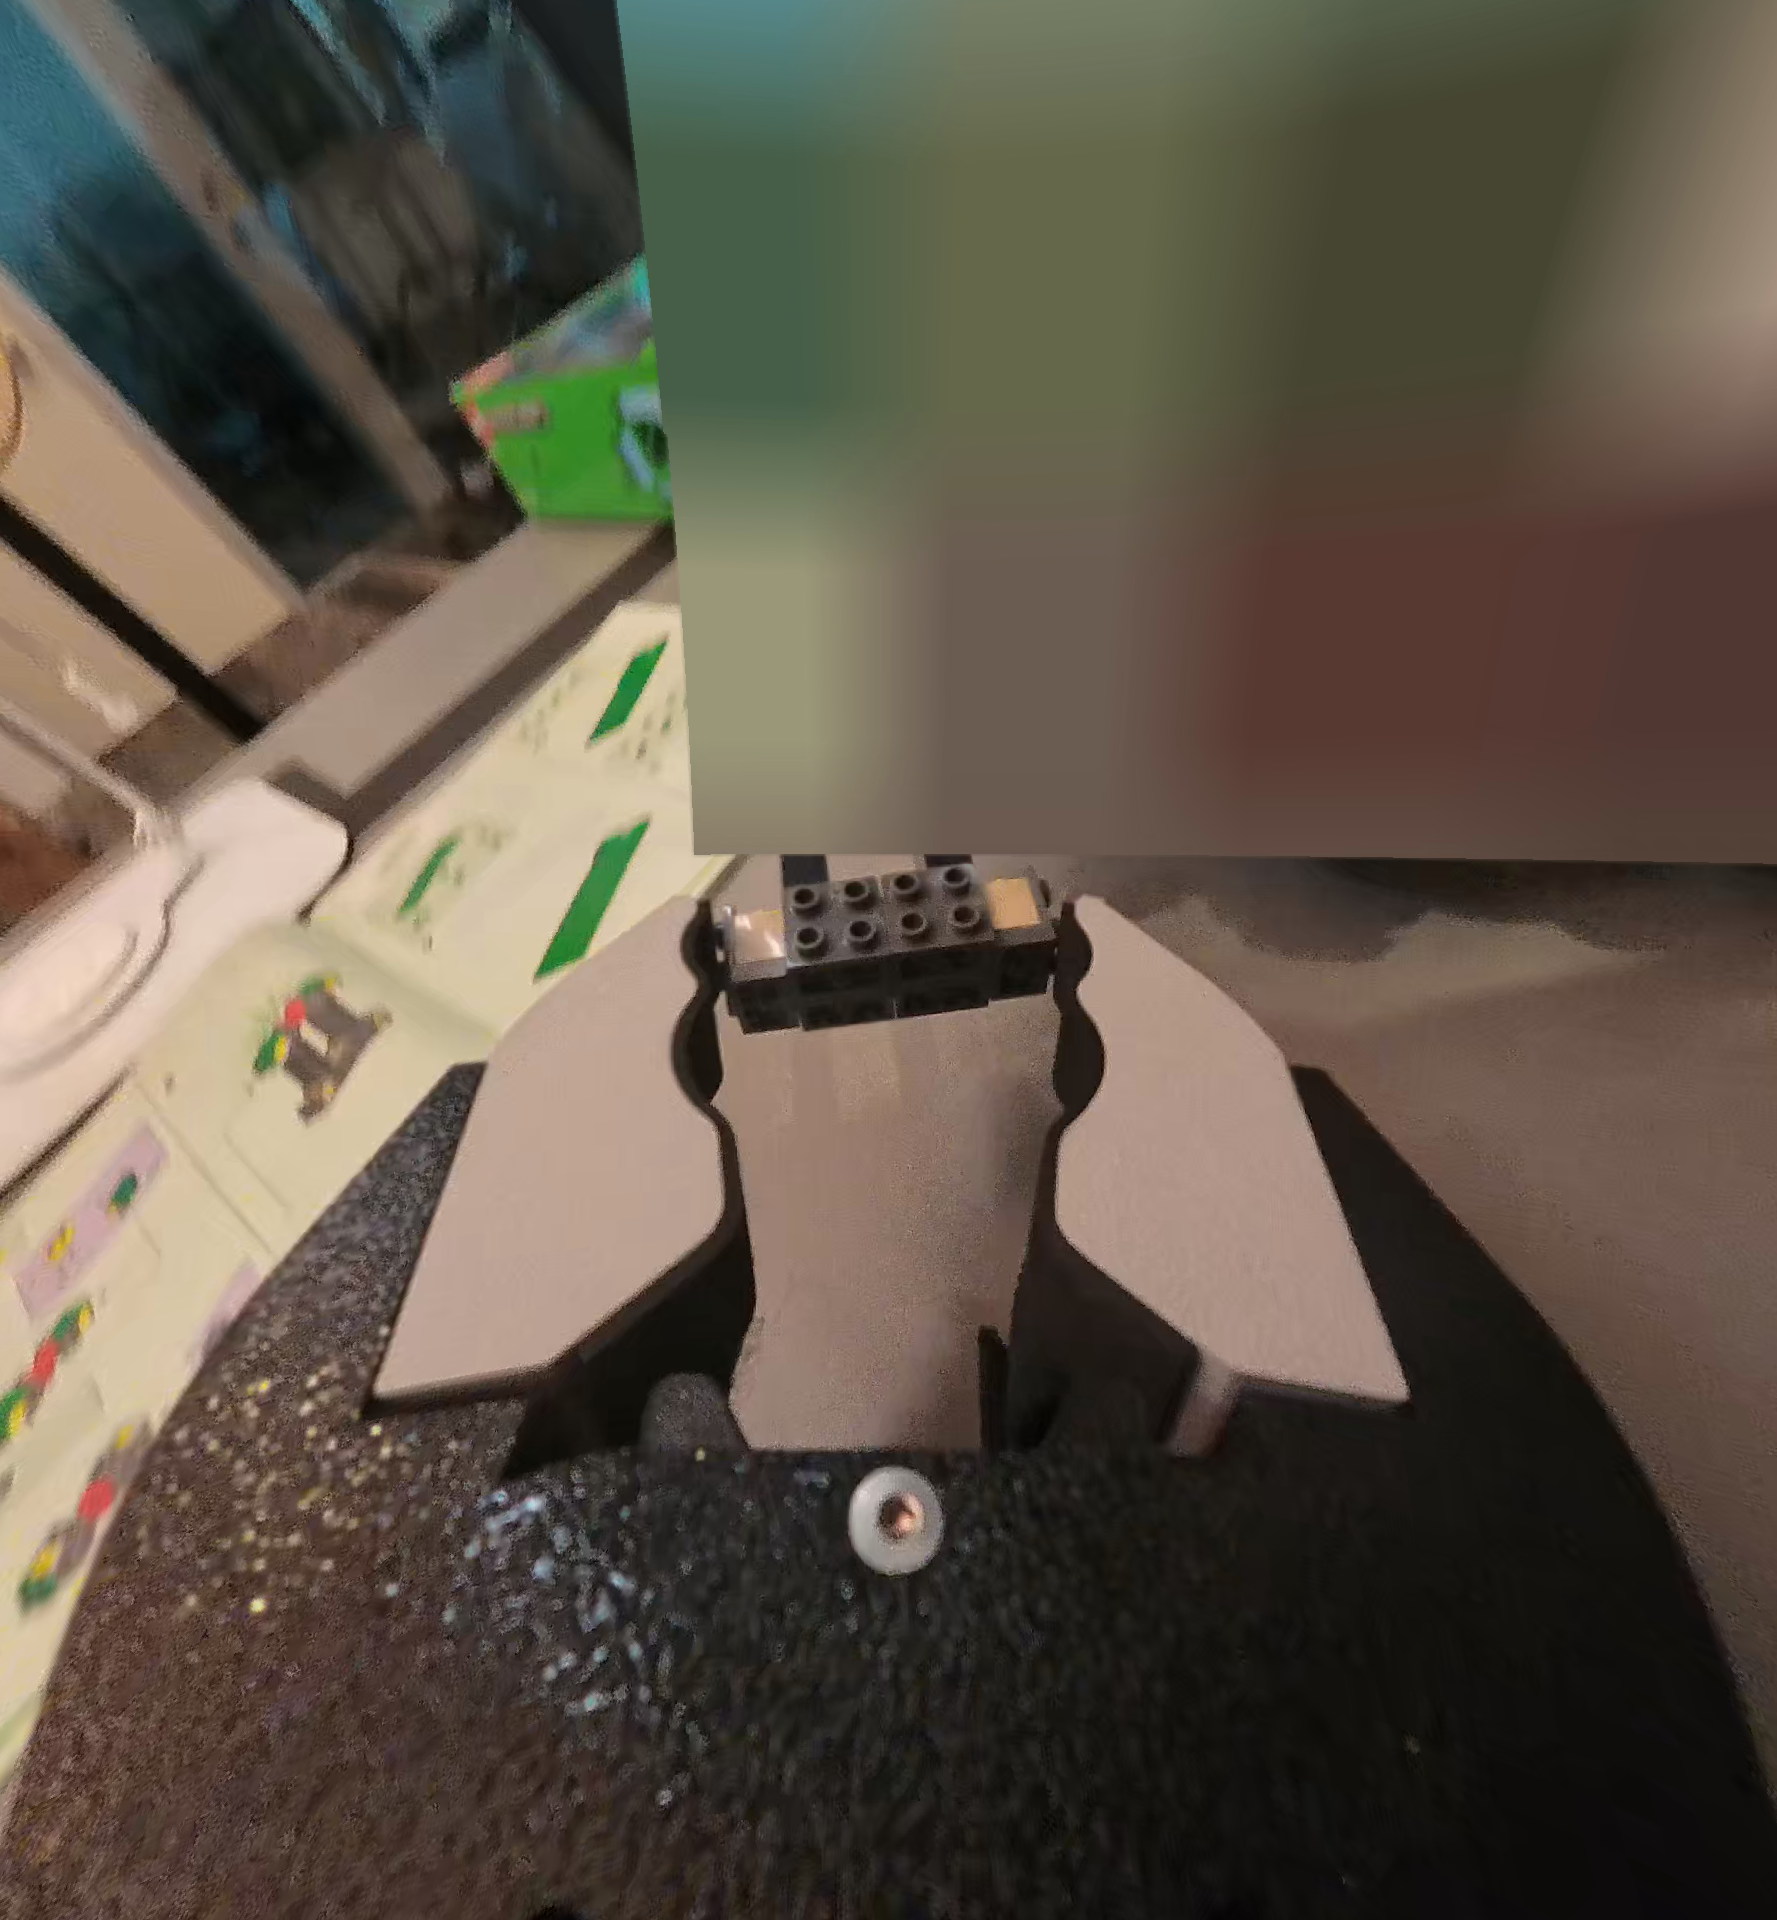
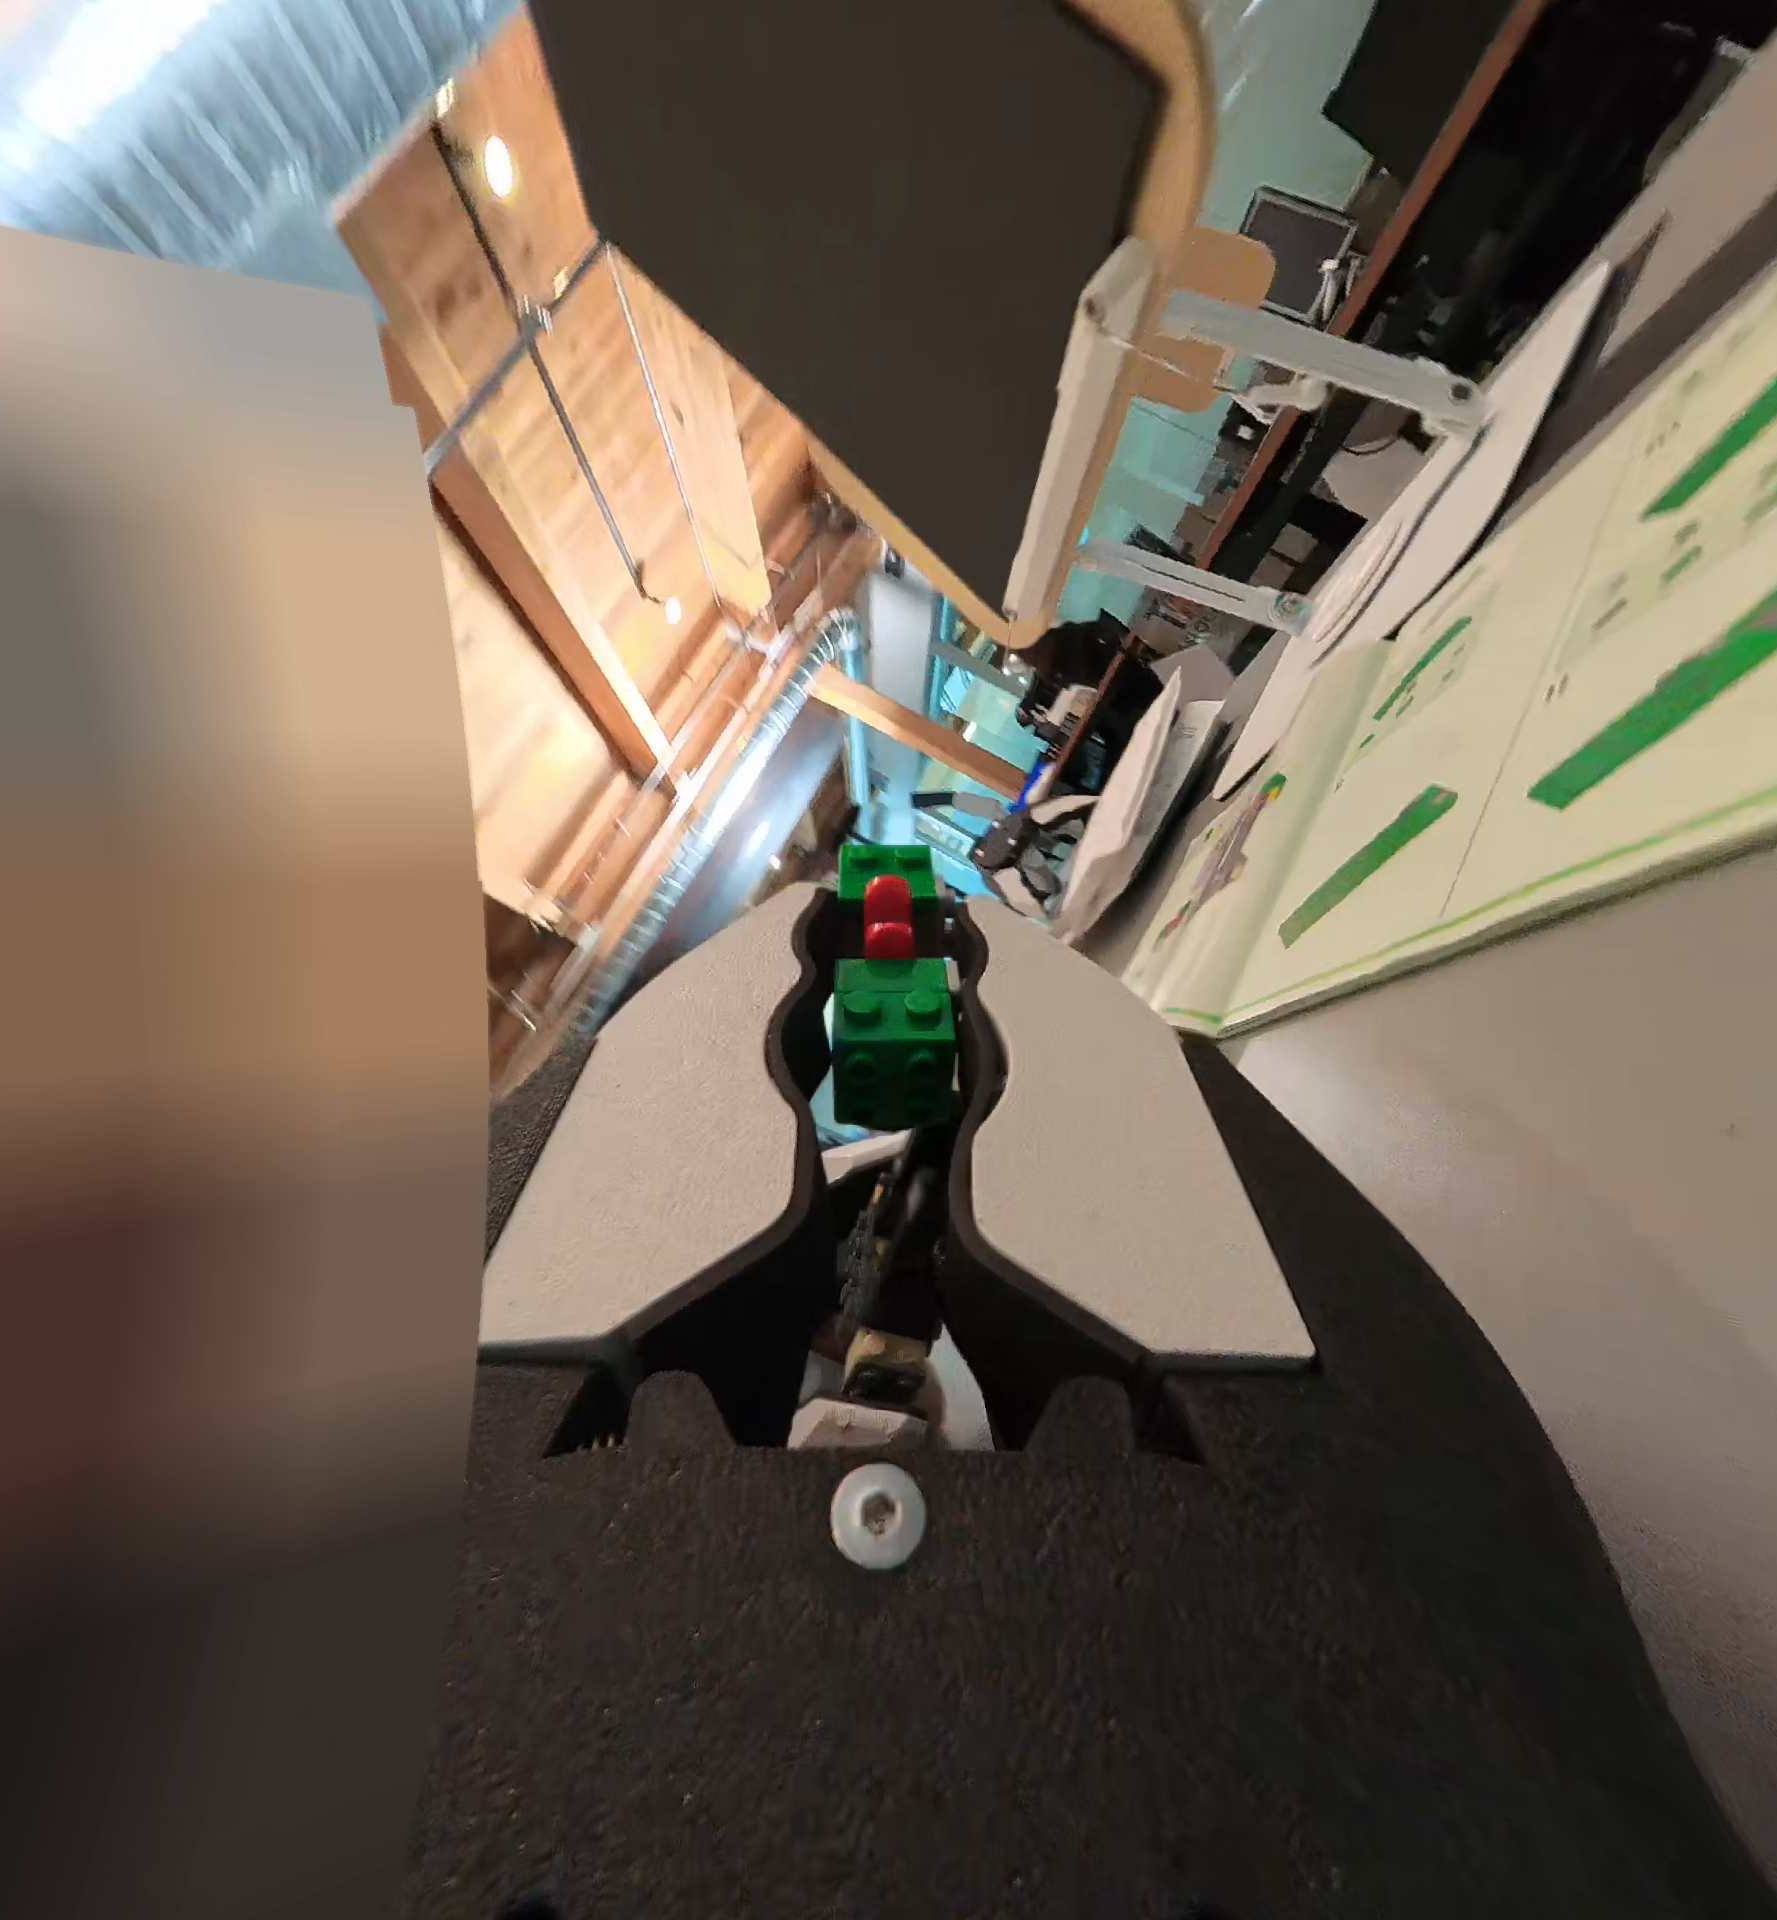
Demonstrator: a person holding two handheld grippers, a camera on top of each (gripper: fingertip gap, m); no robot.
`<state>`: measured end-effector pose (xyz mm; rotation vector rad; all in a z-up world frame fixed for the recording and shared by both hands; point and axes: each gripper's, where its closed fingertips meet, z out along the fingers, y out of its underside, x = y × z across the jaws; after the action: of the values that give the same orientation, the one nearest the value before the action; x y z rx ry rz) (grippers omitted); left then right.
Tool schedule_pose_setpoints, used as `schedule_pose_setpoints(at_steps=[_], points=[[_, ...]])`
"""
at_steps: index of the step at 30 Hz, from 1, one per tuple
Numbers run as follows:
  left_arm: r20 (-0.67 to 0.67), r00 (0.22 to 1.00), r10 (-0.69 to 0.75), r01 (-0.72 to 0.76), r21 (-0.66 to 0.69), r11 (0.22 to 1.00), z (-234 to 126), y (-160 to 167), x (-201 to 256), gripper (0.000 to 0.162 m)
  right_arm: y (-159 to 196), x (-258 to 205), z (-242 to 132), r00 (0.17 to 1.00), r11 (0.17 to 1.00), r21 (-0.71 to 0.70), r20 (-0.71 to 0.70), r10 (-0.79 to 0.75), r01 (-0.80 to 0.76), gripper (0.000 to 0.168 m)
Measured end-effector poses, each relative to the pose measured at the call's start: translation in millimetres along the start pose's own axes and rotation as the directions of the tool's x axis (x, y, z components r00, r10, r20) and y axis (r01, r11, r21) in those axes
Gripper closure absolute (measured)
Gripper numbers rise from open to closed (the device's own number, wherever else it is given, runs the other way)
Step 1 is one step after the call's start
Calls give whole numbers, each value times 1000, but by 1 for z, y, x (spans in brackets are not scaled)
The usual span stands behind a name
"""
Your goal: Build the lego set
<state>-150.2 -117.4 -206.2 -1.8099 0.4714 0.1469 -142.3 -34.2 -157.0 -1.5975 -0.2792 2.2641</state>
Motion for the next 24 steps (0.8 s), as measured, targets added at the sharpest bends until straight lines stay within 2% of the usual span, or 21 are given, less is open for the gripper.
schedule_pose_setpoints(at_steps=[5, 10, 17, 24], points=[[-13, 992, 122, -119, 139, 983, 10, -20, -7, 100, -5, 8, -3, 965, 956, 132, 38, 258, -261, 149], [-48, 984, 170, -158, 185, 970, 18, -21, -12, 100, 0, 15, 1, 925, 906, 186, 45, 378, -380, 149], [-111, 982, 152, -138, 131, 982, 26, -10, -10, 100, 3, 13, 3, 940, 919, 199, 47, 338, -341, 148], [-110, 982, 154, -137, 150, 979, 23, -12, -9, 100, 6, 16, 2, 956, 935, 206, 11, 294, -289, 149]])
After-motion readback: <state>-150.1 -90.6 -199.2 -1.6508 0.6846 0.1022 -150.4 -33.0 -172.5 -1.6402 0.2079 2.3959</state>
